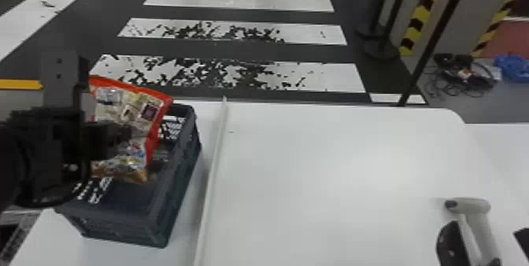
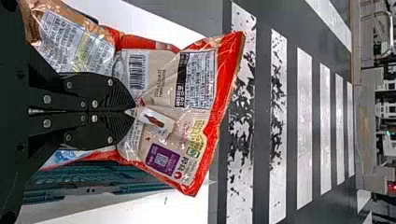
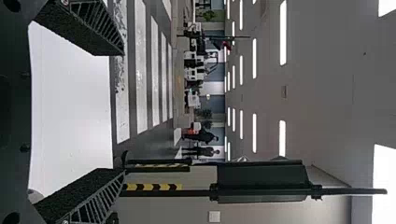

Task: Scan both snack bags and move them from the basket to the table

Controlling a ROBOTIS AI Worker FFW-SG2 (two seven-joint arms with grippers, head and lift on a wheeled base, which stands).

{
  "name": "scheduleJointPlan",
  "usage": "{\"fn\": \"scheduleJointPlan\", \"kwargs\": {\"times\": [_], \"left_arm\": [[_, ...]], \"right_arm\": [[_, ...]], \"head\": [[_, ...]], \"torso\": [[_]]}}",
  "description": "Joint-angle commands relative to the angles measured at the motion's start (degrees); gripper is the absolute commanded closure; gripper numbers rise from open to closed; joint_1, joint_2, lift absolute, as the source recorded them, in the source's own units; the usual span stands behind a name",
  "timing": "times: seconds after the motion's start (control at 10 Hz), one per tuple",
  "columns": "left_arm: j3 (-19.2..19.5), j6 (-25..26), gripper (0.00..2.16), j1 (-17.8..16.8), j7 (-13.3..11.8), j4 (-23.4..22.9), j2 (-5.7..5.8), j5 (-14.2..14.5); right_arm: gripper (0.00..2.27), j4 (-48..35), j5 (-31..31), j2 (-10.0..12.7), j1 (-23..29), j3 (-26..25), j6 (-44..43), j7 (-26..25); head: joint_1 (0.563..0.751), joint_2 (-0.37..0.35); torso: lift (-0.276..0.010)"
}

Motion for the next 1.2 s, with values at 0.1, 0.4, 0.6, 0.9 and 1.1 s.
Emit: {"fn": "scheduleJointPlan", "kwargs": {"times": [0.1,0.4,0.6,0.9,1.1], "left_arm": [[0.8,0.07,1.83,1.51,0.57,-2.94,0.3,-0.67],[2.29,0.07,1.84,2.3,1.19,-6.1,0.21,2.76],[5.9,0.07,1.84,4.59,1.45,-9.62,0.13,9.53],[8.45,0.0,1.84,7.58,1.27,-14.45,-0.67,14.45],[9.15,-0.7,1.84,9.33,0.75,-16.12,-1.19,17.0]], "right_arm": [[0.02,0.45,0.52,0.02,-0.36,0.43,0.03,0.0],[0.02,0.19,1.84,0.37,-0.62,1.39,0.03,0.0],[0.02,0.1,2.37,0.46,-0.45,1.39,-0.15,0.0],[0.02,-0.87,3.24,0.9,-0.36,1.48,0.2,0.0],[0.02,-1.57,3.24,1.25,-0.53,1.13,1.79,0.0]], "head": [[0.695,-0.004],[0.695,0.017],[0.695,0.016],[0.695,-0.004],[0.695,-0.016]], "torso": [[-0.098],[-0.098],[-0.098],[-0.098],[-0.098]]}}
